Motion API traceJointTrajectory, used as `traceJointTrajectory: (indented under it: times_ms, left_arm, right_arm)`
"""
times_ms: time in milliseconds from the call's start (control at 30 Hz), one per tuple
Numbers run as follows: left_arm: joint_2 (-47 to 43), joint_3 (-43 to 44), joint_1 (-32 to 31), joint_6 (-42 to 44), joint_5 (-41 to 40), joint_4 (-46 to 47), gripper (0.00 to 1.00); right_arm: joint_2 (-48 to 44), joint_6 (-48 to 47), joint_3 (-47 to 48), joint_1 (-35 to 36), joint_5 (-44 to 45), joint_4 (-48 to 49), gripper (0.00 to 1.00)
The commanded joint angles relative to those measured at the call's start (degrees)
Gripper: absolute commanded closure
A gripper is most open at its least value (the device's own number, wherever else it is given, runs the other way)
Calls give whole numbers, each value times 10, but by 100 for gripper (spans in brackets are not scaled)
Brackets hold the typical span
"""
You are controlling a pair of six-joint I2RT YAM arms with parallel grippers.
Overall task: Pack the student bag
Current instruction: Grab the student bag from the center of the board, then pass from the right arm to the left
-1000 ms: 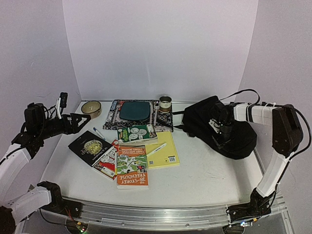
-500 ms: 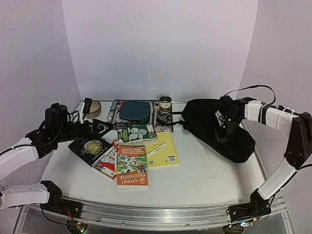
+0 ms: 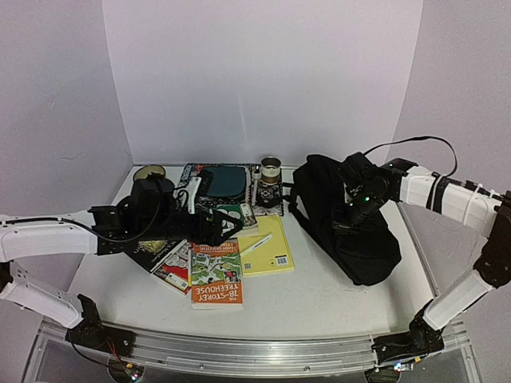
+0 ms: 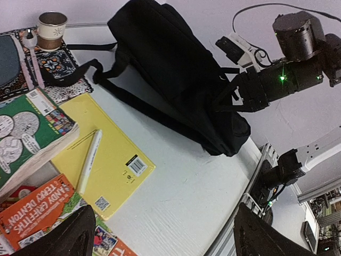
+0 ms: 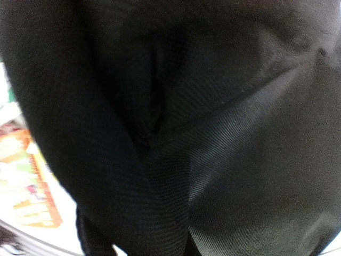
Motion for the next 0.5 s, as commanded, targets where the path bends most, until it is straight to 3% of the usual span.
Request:
traceJointTrajectory:
  times_ms: [0, 233, 467]
  left_arm:
    - [61, 49, -44, -18, -72, 71, 9]
    - [181, 135, -104, -18, -128, 76, 10]
    - [278, 197, -118, -36, -147, 91, 16]
  right_arm:
    - [-33, 119, -17, 33, -22, 87, 100]
    - [-23, 195, -27, 75, 16, 145, 100]
    - [-18, 231, -23, 97, 30, 180, 100]
